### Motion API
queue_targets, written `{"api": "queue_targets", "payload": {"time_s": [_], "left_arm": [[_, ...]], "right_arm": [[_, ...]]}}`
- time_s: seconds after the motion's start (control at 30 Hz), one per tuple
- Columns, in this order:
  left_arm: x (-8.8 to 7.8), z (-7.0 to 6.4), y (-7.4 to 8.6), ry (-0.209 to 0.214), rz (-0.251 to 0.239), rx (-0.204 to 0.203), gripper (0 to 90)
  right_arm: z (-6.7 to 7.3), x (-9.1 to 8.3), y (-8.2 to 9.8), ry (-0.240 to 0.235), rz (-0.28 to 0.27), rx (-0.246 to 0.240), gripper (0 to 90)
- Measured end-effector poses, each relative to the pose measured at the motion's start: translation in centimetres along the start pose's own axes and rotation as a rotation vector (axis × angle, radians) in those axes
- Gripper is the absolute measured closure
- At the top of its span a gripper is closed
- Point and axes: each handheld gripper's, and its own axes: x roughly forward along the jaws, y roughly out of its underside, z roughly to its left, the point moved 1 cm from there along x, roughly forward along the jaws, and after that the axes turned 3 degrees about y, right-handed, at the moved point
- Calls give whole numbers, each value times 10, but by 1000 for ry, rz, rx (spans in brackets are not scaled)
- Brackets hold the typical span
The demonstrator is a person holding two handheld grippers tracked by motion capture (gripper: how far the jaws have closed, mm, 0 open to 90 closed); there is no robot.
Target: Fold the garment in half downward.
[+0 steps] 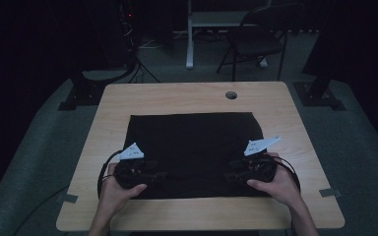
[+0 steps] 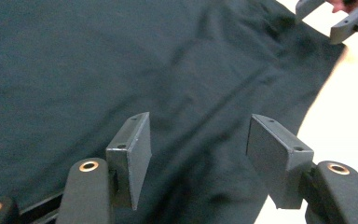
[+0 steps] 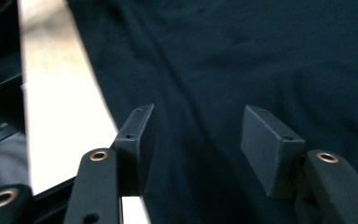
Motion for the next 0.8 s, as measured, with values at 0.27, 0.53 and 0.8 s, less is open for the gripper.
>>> {"api": "queue_targets", "payload": {"time_s": [0.27,0.53,0.8], "left_arm": [[-7,22,-6,-99,-46,-8,362],[-19,48,1,-184,-96,-91,319],[-35,73,14,-238,-129,-195,315]], "right_arm": [[-24,5,-13,159,-58,8,412],[-57,14,-18,251,-116,71,379],[-83,23,-7,315,-155,151,376]]}}
